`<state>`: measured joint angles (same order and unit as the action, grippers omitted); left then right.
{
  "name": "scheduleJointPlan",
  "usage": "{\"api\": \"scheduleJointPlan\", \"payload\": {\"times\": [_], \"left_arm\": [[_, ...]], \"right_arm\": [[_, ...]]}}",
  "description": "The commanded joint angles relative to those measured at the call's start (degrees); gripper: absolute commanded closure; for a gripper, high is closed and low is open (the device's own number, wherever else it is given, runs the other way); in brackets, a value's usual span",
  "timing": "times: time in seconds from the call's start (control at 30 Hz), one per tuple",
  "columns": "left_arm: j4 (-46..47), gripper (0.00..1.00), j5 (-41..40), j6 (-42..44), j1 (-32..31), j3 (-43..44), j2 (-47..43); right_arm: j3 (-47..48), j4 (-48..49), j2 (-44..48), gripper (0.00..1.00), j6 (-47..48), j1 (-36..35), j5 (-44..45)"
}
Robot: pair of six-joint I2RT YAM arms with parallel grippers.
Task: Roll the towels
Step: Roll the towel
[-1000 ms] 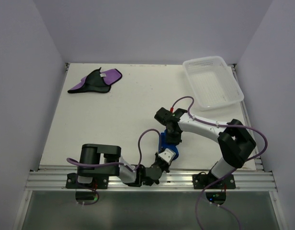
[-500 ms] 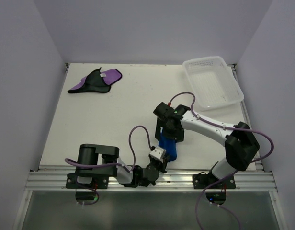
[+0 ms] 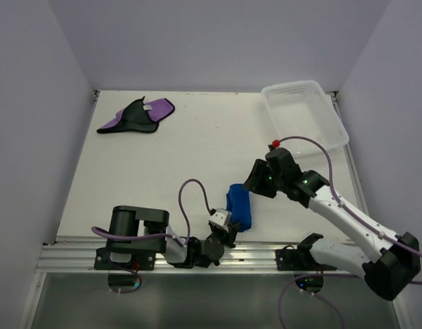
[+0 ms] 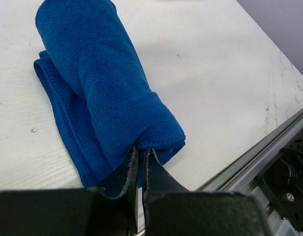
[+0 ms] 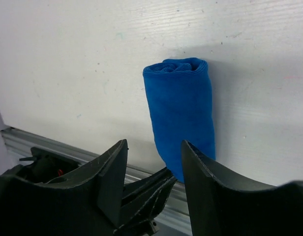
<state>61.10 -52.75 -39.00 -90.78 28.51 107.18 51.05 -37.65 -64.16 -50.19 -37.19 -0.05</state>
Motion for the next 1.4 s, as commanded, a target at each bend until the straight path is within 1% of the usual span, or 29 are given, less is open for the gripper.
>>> {"api": "scheduleJointPlan", "payload": {"times": [0.0, 0.17, 0.27, 0.43, 0.5, 0.67, 0.73, 0.77, 0.9, 1.0, 1.1, 1.17, 1.37], "left_arm": [[-5.73, 1.00, -1.30, -1.60, -0.10, -2.85, 0.14], [-6.52, 1.00, -1.13, -3.88, -0.01, -4.43, -1.00], [-7.05, 1.00, -0.69, -4.32, -0.01, -4.52, -1.09], [-7.83, 1.00, -0.33, -5.47, -0.01, -4.87, -1.09], [-8.02, 1.00, -0.34, -6.17, -0.01, -5.22, -1.18], [-10.38, 1.00, 0.01, -8.19, -0.01, -5.58, -1.88], [-15.89, 1.00, 0.19, -10.29, 0.08, -4.52, -2.49], [-17.06, 1.00, 0.19, -11.43, 0.08, -4.34, -2.50], [-18.47, 1.00, 0.46, -13.11, 0.17, -4.69, -2.76], [-19.35, 1.00, 1.16, -14.17, 0.69, -4.87, -3.11], [-20.49, 1.00, 1.86, -15.75, 1.22, -5.13, -2.85], [-20.93, 1.00, 2.13, -16.28, 1.49, -5.13, -2.85], [-21.99, 1.00, 3.01, -16.98, 1.84, -4.96, -3.20]], "right_arm": [[-9.79, 12.50, 7.10, 0.50, 3.52, 2.64, -8.90], [-17.29, 16.11, 13.53, 0.50, 4.75, 4.32, -12.25], [-21.59, 19.88, 14.68, 0.44, 3.88, 4.93, -14.00], [-24.33, 25.24, 11.00, 0.32, 4.32, 5.02, -17.25], [-24.50, 26.48, 10.11, 0.31, 4.58, 5.02, -17.35], [-25.29, 27.80, 7.47, 0.30, 5.55, 5.11, -17.17], [-25.82, 28.15, 6.86, 0.29, 6.42, 5.11, -17.17], [-26.17, 28.77, 6.60, 0.29, 6.60, 5.11, -17.35], [-29.33, 34.38, 6.24, 0.22, 6.25, 4.94, -20.50], [-30.56, 35.97, 6.15, 0.18, 6.69, 5.02, -21.30], [-31.71, 37.47, 5.54, 0.17, 6.43, 5.02, -21.83], [-32.76, 40.36, 4.93, 0.17, 5.55, 5.02, -22.27], [-32.85, 44.85, 1.41, 0.18, 4.32, 5.02, -23.32]]}}
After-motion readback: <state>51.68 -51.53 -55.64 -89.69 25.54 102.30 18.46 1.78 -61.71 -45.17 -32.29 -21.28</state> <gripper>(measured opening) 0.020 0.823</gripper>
